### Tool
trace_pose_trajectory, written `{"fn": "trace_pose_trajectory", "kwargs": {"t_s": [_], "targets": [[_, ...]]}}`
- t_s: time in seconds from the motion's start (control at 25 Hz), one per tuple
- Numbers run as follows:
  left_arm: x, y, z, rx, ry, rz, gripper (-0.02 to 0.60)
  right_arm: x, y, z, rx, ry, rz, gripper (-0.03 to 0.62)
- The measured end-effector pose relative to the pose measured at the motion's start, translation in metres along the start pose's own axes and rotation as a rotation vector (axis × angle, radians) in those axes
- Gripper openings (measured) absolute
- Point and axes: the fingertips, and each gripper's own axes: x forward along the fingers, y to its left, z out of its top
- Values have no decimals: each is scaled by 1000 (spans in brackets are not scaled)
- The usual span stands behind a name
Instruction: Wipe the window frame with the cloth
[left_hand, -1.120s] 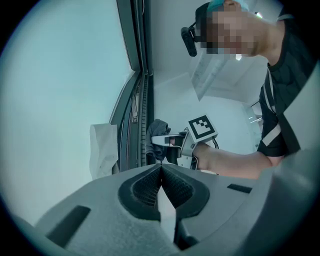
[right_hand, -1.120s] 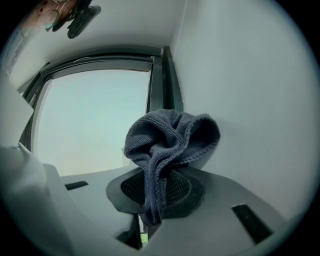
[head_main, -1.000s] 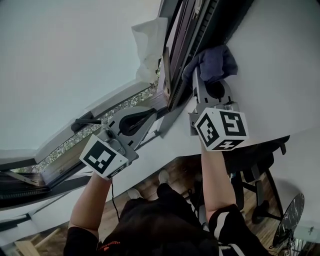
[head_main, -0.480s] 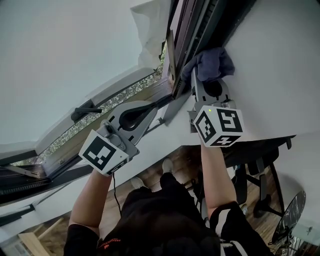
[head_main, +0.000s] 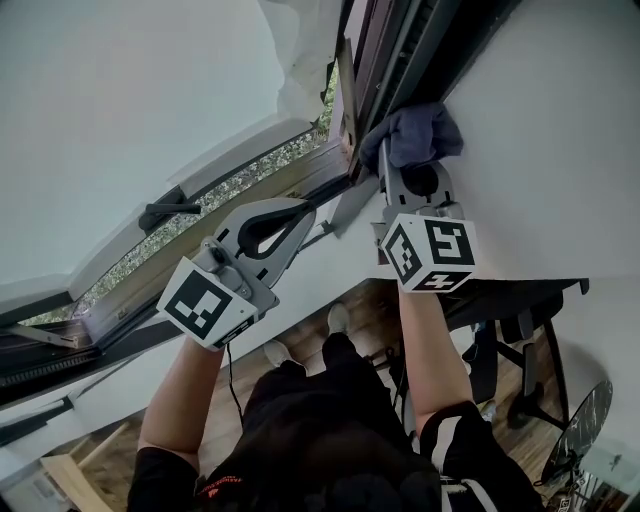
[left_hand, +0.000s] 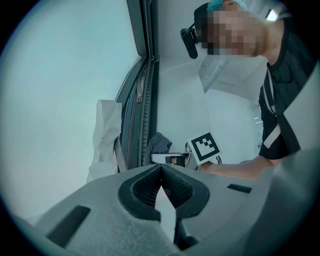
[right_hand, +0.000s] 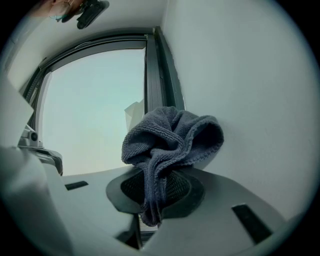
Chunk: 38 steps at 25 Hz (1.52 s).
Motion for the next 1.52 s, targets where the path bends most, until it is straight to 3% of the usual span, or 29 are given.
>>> {"fn": "trace_pose_trajectory", "kwargs": {"t_s": [0.68,1.24,1.4,1.52], "targets": [[5,1,-39,-54,73,9,18,4,-7,-69,42,90,7,50],[14,1,-64,-61,50,-8,18,6,-10,-121,72,166,14,51],[15,0,-81,-102,104,8,18,6,-11,-136,80,188,16,51],[16,0,-87,-94,94,6,18,5,-12,-149,85,209,18,51]]}}
